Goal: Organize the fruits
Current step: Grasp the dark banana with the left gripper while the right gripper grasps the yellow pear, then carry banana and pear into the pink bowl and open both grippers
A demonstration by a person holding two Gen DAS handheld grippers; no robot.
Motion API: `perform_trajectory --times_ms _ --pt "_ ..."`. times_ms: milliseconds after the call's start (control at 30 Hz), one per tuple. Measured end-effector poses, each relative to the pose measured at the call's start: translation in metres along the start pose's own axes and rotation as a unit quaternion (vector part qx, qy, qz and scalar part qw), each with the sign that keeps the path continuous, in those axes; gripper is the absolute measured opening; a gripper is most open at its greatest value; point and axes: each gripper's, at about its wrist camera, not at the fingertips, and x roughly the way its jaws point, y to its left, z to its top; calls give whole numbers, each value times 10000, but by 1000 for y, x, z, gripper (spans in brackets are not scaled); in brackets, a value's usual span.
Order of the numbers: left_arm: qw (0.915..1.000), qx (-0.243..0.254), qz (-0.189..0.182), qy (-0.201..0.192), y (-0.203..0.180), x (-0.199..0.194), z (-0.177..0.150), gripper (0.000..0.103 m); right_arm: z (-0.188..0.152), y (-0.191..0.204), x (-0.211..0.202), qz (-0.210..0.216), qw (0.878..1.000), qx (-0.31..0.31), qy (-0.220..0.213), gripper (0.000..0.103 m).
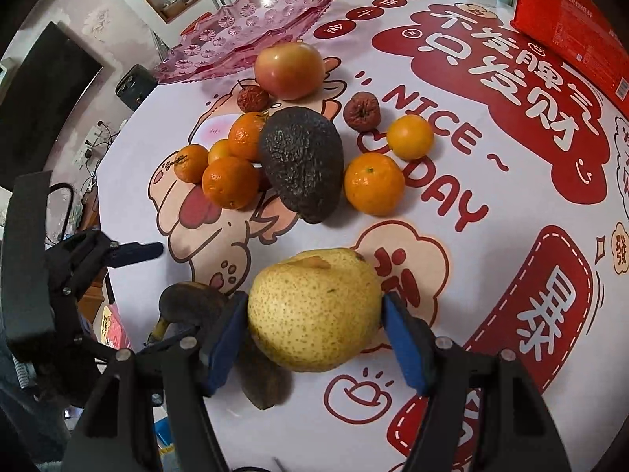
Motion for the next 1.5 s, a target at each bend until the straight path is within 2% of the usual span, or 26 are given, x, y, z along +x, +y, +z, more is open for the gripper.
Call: perform_trajectory --times_ms 100,167,200,300,400,467,500,633,733,900,1033,1200,1333,1500 --pt "9996 278 -87 35 -10 5 9 65 0 0 0 -7 10000 -5 -1 69" --pt "9991 330 -247 79 -11 3 11 46 0 0 0 -20 10000 -6 1 69" --pt "9988 300 -365 116 -12 2 11 46 -1 0 -1 -23 10000 -3 0 69" --pt "9996 198 -209 76 -16 -1 10 41 -3 0 -2 -45 10000 2 -7 69" --pt "9990 -340 -269 50 -10 -4 7 35 -6 2 -6 -75 9999 -18 -67 69" --pt "9972 -722 -179 -25 -5 -9 3 33 -8 3 -12 -113 9998 -24 -132 69" --pt "9940 -1083 -101 -86 0 -15 -1 33 -8 4 -15 -127 9997 -30 -183 69" --pt "9839 -1768 -116 -223 17 -34 -17 32 -8 10 -33 -163 9990 -103 -412 69" --pt "9755 -2164 -32 -387 36 -55 -29 32 -4 18 -51 -219 9975 -209 -645 69" --pt "9666 -2434 281 -754 70 -101 -17 32 13 34 -76 -216 9950 -326 -917 69" --pt "9558 -2671 505 -1117 117 -141 15 32 44 52 -95 -229 9924 -453 -1119 69" --pt "9397 -3048 761 -1350 195 -173 57 32 112 68 -118 -296 9851 -543 -1607 69" --pt "9272 -3349 849 -1444 251 -165 88 32 169 80 -114 -604 9778 -616 -1907 69" --pt "9194 -3603 807 -1356 291 -119 115 33 227 83 -67 -657 9803 -529 -1783 69"
